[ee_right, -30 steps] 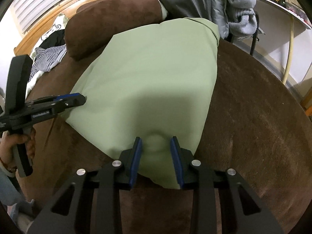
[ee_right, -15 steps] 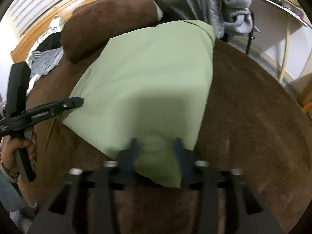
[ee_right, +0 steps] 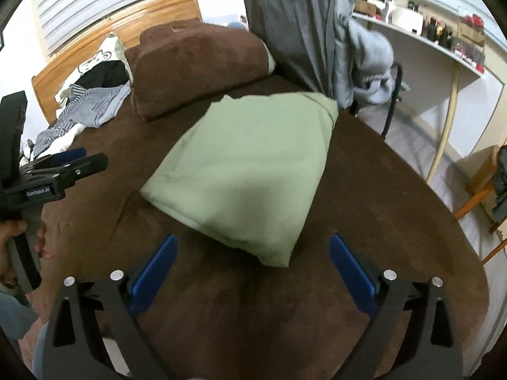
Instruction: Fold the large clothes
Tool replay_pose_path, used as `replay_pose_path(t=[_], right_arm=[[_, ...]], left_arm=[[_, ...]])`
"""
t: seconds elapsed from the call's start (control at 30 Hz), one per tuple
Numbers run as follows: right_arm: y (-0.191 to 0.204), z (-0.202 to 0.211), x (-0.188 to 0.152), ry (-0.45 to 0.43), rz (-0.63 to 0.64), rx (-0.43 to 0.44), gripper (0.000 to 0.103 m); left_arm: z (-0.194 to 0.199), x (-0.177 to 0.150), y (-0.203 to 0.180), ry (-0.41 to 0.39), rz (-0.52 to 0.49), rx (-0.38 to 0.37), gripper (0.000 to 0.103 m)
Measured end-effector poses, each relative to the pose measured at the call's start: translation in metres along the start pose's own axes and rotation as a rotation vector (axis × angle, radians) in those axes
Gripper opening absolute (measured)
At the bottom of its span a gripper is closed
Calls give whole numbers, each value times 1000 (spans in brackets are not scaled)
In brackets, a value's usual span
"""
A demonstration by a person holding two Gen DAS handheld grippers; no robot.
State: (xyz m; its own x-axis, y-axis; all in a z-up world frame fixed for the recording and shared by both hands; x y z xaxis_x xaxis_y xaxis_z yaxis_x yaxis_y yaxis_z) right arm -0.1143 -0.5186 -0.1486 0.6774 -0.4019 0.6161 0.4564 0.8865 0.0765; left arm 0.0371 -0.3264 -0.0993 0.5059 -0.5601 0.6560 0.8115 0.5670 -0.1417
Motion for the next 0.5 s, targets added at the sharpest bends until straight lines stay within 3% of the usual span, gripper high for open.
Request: replay_pose_path(t=[0.17,0.33,0.5], right_arm=[[14,36,-19,-33,22,-21,97],[20,60,-31,-54,7,-22,97],[29,85,-46,-85,22,-44,97]], left_arm=[[50,-21,-4,-37,12,39,96],[73,-49,-16,-7,57,10,96],[93,-70,-38,-11,21,26,96]])
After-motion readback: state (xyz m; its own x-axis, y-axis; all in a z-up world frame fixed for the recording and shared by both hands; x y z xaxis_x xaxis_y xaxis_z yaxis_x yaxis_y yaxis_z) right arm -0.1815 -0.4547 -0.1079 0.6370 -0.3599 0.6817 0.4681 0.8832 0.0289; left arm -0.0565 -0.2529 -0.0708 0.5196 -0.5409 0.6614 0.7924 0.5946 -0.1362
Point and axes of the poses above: each gripper's, at about its wrist camera, not at the fingertips, and z roughly against the way its jaws point, y to its left, x to its top, the point moved 6 cm from there along -z, roughly the way its jaws point, and after that the axes turned 4 degrees about z, right-handed, at the moved point
